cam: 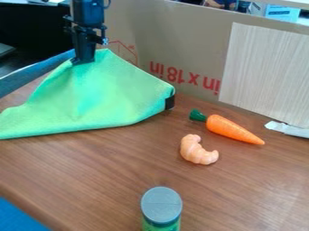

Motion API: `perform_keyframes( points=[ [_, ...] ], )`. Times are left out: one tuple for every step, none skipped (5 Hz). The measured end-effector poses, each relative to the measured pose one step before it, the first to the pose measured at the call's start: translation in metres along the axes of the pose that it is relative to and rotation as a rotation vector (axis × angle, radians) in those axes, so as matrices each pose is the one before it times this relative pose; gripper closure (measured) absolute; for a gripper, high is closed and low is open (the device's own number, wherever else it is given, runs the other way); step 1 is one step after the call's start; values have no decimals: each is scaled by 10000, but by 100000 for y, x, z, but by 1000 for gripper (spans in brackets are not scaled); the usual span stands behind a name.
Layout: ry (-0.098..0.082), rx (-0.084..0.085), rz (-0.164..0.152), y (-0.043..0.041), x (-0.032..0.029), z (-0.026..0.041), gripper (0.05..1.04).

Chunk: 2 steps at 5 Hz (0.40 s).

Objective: Fold the cloth from bottom right to top left

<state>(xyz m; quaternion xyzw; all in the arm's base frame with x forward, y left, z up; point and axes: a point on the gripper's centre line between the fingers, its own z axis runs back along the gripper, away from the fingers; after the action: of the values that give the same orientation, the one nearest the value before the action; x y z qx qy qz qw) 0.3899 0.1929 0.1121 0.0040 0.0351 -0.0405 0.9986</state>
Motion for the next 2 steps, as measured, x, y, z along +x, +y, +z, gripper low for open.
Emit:
perform_keyframes(
  points=[
    [154, -73, 119, 351, 448, -266, 1007],
    [102, -15, 124, 698, 282, -283, 859]
  ],
)
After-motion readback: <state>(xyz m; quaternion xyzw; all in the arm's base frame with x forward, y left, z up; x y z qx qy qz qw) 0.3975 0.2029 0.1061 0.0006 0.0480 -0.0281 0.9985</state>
